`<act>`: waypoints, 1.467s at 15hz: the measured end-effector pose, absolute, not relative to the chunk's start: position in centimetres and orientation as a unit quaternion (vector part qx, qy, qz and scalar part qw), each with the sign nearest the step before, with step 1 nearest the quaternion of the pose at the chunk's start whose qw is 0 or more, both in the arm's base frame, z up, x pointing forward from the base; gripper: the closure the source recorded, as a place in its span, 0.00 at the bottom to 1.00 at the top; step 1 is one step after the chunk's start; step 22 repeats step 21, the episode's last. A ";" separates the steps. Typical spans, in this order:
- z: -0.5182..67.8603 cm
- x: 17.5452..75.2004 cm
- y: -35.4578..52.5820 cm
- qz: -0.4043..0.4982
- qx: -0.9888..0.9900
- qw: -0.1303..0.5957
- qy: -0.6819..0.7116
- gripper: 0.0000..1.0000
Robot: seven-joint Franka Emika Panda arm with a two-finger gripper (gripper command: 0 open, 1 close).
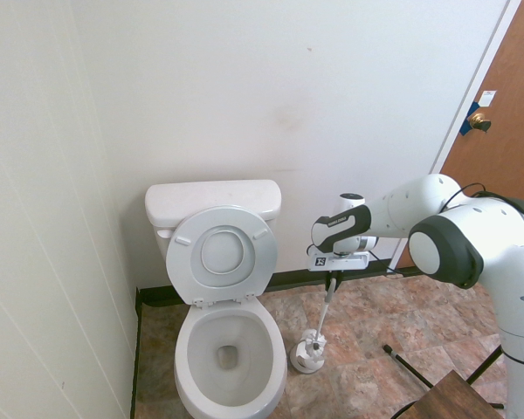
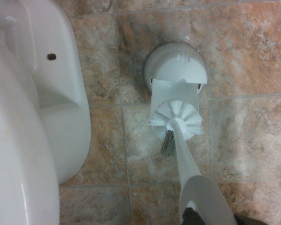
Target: Clean the toilet
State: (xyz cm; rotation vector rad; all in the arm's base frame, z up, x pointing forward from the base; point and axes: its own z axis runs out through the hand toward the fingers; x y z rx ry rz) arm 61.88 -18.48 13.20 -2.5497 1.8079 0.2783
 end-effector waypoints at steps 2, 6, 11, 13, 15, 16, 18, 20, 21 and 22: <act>11.7 62.5 -19.2 0.089 -0.811 -0.001 0.578 1.00; 8.5 64.0 -19.8 0.103 -0.808 -0.002 0.581 1.00; 3.6 65.9 -21.5 0.133 -0.801 0.002 0.584 1.00; 2.0 66.7 -22.2 0.139 -0.801 0.002 0.582 1.00; 0.9 67.5 -22.9 0.146 -0.800 0.003 0.582 1.00; 0.4 67.8 -23.2 0.148 -0.799 0.003 0.583 1.00; -0.6 68.3 -23.5 0.153 -0.796 0.003 0.586 1.00; -1.1 68.9 -23.2 0.157 -0.793 0.002 0.588 1.00; -1.0 69.1 -23.0 0.159 -0.791 0.000 0.590 1.00; -1.0 69.1 -23.0 0.159 -0.791 0.000 0.590 1.00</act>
